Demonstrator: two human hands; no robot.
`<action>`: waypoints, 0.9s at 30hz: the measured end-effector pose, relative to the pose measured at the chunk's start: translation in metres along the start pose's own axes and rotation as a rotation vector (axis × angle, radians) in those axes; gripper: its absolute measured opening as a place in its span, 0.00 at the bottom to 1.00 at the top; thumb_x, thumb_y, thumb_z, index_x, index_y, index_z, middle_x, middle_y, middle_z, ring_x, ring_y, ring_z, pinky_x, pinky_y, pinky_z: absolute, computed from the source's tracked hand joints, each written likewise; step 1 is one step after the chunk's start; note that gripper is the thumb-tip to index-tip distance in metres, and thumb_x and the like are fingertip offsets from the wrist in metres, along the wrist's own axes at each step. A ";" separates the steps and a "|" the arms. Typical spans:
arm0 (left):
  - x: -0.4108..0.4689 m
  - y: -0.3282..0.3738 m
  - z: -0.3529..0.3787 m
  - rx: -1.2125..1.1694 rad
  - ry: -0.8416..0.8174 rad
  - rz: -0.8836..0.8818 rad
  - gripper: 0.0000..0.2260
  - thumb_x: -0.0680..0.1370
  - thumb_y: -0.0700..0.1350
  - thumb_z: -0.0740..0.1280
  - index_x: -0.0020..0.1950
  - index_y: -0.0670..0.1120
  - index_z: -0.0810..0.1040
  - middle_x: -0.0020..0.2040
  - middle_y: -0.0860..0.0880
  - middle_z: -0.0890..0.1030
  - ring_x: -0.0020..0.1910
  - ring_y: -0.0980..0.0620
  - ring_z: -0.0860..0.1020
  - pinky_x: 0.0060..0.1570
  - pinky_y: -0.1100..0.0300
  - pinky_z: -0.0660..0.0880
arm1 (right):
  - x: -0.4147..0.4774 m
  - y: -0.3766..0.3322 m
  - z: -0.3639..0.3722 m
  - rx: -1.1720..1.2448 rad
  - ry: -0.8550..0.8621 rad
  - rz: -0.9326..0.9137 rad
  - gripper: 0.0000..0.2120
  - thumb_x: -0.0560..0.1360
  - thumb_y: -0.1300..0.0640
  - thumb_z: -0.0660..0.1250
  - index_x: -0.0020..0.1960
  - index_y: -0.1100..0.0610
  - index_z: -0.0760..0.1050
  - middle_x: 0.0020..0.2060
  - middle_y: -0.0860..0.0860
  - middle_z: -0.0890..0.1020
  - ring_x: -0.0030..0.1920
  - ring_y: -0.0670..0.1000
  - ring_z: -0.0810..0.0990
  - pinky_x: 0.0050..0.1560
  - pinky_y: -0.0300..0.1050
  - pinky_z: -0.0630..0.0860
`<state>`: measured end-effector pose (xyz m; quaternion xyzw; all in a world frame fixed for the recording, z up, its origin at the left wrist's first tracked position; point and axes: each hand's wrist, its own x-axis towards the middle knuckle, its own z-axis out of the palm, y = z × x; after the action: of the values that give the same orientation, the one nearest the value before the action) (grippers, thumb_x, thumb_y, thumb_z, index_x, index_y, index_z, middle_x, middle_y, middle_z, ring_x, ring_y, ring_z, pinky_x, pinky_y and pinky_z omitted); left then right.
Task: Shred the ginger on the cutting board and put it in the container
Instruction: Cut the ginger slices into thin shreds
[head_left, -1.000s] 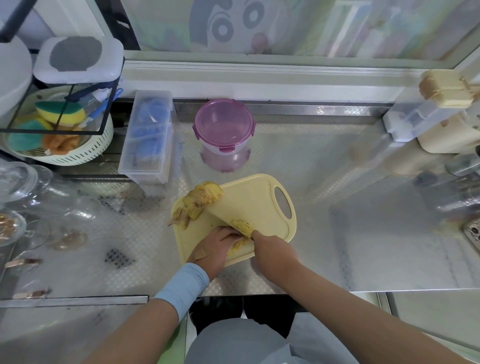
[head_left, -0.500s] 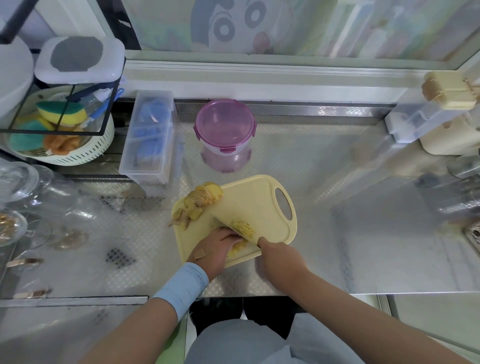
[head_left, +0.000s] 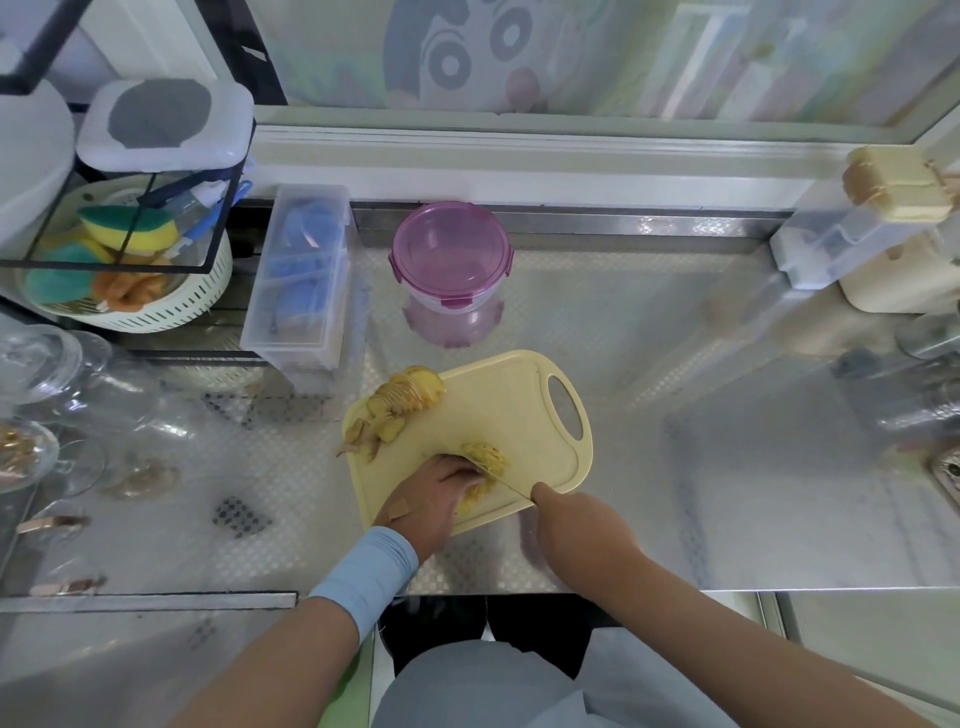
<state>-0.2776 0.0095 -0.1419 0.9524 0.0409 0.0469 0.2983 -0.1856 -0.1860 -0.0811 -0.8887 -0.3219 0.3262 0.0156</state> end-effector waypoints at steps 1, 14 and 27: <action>0.000 0.000 0.000 -0.007 -0.001 0.006 0.18 0.67 0.32 0.75 0.53 0.50 0.83 0.54 0.51 0.81 0.55 0.57 0.70 0.48 0.59 0.77 | -0.003 0.002 0.000 -0.002 0.003 -0.001 0.03 0.81 0.59 0.57 0.50 0.54 0.62 0.32 0.51 0.68 0.30 0.51 0.66 0.29 0.47 0.62; -0.003 -0.002 0.005 0.022 -0.047 0.005 0.25 0.66 0.32 0.74 0.60 0.49 0.80 0.60 0.53 0.76 0.60 0.55 0.69 0.50 0.62 0.76 | 0.031 -0.021 0.001 0.049 0.007 -0.006 0.09 0.74 0.66 0.56 0.48 0.53 0.61 0.33 0.53 0.72 0.29 0.53 0.71 0.26 0.45 0.64; -0.003 -0.002 0.005 0.015 -0.016 -0.014 0.24 0.64 0.31 0.76 0.56 0.50 0.83 0.56 0.51 0.81 0.58 0.56 0.69 0.49 0.58 0.78 | 0.007 -0.003 0.004 -0.009 0.017 -0.008 0.06 0.78 0.62 0.55 0.48 0.53 0.60 0.33 0.52 0.71 0.30 0.52 0.68 0.29 0.46 0.63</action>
<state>-0.2800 0.0083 -0.1471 0.9546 0.0457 0.0369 0.2919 -0.1856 -0.1805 -0.0880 -0.8903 -0.3267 0.3169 0.0157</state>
